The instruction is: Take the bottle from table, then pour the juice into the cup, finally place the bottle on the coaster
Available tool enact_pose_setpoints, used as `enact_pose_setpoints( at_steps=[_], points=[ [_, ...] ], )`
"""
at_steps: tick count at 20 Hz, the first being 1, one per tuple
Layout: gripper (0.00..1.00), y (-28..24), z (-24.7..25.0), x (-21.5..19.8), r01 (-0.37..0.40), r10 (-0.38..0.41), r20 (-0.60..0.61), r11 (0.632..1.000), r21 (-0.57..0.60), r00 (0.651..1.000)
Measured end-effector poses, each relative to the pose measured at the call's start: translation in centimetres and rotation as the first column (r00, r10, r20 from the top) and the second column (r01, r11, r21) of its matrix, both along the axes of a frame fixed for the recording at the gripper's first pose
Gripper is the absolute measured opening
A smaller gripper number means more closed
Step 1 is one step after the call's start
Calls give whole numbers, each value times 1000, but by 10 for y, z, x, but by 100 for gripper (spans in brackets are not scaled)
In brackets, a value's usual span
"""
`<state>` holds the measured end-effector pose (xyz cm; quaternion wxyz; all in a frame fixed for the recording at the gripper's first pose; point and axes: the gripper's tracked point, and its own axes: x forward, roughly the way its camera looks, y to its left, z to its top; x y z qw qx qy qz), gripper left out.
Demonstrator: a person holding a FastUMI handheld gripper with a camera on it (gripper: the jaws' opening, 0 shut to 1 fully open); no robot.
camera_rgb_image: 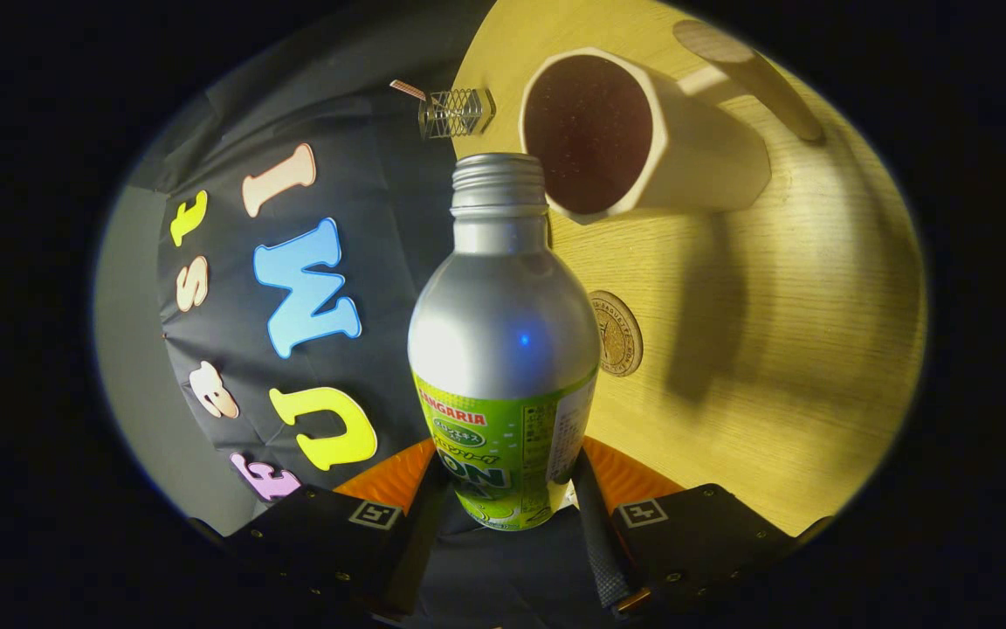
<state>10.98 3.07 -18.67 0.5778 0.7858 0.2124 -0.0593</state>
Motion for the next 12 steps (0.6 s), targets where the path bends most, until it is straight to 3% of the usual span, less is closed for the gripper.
enact_pose_setpoints(
  at_steps=[12],
  points=[
    [75, 3, 11, 2, 12, -10, -16, 995, 103, 1000]
  ],
)
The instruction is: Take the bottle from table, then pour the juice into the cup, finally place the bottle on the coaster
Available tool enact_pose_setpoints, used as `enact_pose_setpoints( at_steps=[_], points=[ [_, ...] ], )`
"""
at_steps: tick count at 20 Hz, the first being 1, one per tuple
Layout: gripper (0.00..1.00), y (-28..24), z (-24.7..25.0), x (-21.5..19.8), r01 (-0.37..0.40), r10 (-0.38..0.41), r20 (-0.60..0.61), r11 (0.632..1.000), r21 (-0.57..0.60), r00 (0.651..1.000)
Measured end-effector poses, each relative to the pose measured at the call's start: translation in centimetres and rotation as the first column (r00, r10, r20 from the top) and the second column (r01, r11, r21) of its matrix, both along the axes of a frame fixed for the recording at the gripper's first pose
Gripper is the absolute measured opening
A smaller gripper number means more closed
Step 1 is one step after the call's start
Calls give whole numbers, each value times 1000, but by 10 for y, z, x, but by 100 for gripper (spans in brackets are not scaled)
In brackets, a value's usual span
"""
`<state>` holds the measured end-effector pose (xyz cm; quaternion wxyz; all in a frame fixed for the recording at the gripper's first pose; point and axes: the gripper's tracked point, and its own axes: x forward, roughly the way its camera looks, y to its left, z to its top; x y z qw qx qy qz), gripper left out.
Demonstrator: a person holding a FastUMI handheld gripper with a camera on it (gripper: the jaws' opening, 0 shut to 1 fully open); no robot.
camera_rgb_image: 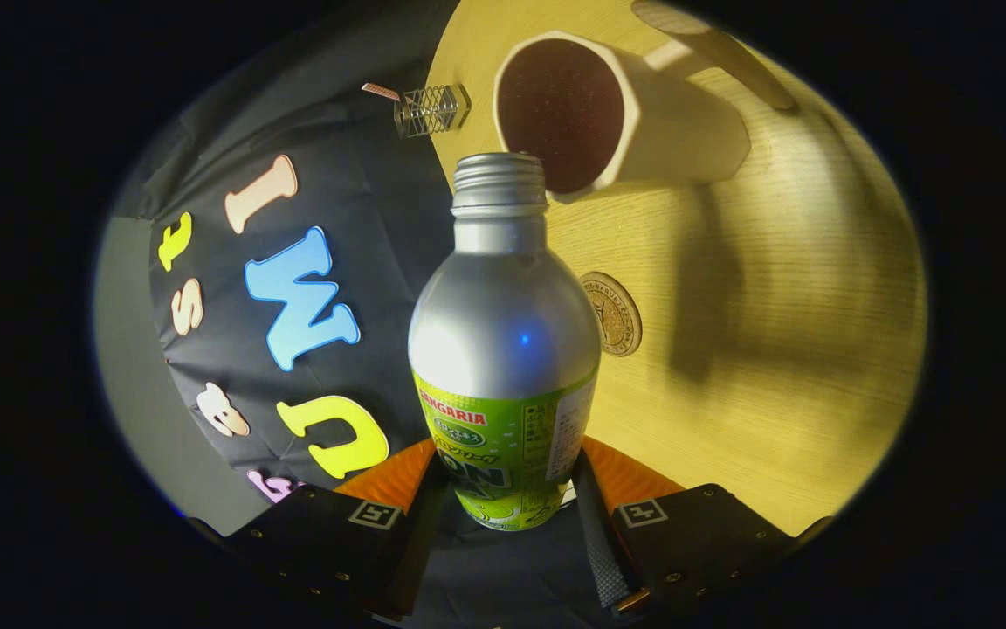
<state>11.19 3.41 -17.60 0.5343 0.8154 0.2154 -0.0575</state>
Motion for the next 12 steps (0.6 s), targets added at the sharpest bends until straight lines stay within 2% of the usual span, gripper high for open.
enact_pose_setpoints(
  at_steps=[12],
  points=[
    [75, -4, 6, -2, 10, -8, -21, 998, 60, 1000]
  ],
)
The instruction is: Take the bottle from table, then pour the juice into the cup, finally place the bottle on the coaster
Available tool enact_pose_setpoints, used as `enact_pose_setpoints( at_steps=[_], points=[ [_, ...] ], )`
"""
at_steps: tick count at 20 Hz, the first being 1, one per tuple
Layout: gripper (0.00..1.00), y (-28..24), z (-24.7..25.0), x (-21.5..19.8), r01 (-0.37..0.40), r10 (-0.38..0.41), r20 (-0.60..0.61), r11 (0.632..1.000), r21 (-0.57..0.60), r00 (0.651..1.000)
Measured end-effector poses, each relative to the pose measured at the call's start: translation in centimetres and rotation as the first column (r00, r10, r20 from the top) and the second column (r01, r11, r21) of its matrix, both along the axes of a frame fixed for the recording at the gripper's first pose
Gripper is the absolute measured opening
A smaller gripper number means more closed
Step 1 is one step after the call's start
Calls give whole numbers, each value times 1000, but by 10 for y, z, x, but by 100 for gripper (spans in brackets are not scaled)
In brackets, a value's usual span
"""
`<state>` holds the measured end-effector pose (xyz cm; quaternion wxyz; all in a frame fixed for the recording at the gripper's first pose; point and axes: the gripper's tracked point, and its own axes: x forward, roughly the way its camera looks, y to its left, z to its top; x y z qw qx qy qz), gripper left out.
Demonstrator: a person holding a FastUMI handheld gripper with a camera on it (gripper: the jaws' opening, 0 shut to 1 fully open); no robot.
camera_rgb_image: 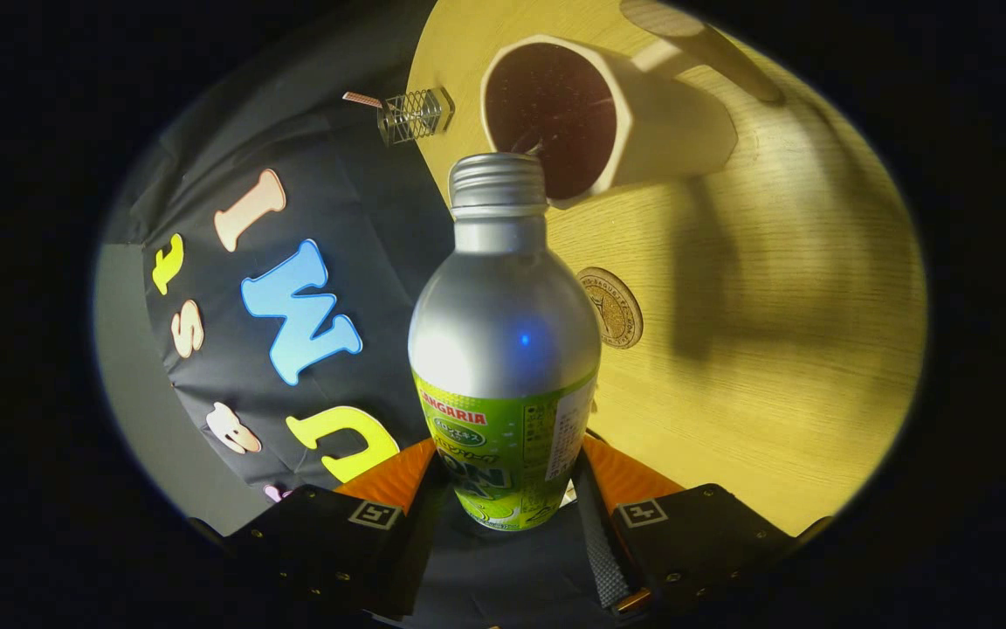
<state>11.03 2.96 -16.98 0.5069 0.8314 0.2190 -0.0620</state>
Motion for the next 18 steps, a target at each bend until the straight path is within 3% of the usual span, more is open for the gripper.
enact_pose_setpoints(
  at_steps=[18],
  points=[
    [75, -6, 20, -4, -2, 8, -44, 990, 144, 999]
  ],
)
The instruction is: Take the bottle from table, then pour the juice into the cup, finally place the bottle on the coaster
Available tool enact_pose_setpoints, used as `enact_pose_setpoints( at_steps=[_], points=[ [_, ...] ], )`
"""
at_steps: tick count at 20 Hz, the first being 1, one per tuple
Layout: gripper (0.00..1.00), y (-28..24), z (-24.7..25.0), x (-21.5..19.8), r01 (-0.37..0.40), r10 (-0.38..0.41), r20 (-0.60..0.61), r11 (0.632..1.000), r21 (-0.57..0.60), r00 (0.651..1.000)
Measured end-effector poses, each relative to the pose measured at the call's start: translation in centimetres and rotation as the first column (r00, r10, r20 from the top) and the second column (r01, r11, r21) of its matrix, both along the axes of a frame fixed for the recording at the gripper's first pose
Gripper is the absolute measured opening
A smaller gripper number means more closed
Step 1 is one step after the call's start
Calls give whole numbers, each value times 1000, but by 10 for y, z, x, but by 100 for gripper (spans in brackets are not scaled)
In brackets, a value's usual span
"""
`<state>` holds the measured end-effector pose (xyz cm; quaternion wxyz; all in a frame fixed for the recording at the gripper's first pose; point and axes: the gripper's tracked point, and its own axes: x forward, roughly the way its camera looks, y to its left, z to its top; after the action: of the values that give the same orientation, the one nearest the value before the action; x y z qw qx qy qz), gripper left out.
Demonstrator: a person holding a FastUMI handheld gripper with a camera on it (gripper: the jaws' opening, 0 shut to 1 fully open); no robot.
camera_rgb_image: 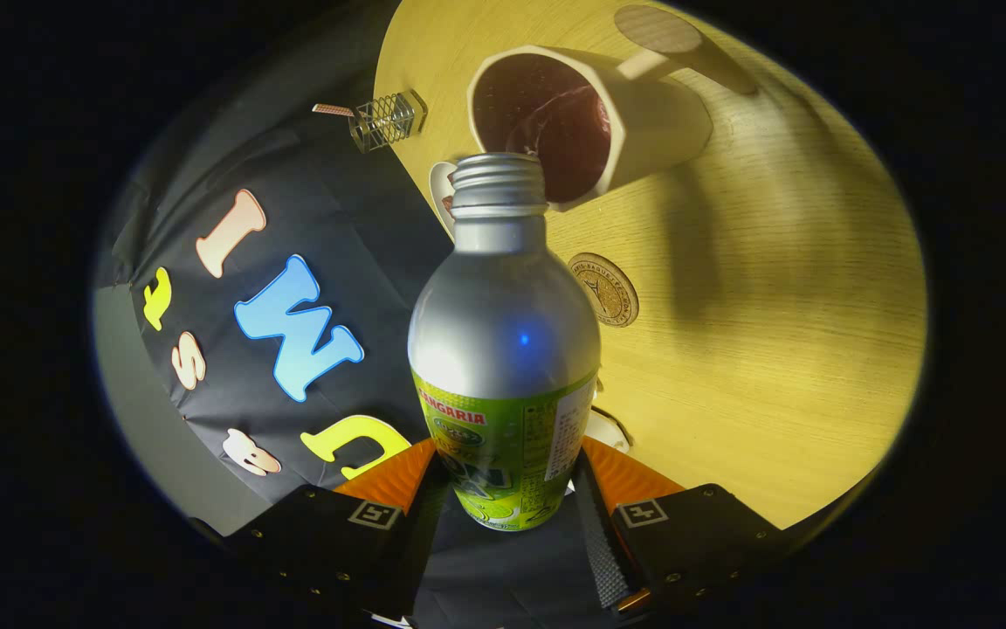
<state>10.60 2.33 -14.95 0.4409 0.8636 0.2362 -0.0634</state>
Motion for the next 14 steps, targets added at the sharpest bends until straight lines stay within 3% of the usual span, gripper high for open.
enact_pose_setpoints(
  at_steps=[14],
  points=[
    [75, -5, 13, -4, -5, 7, -21, 995, 104, 1000]
  ],
)
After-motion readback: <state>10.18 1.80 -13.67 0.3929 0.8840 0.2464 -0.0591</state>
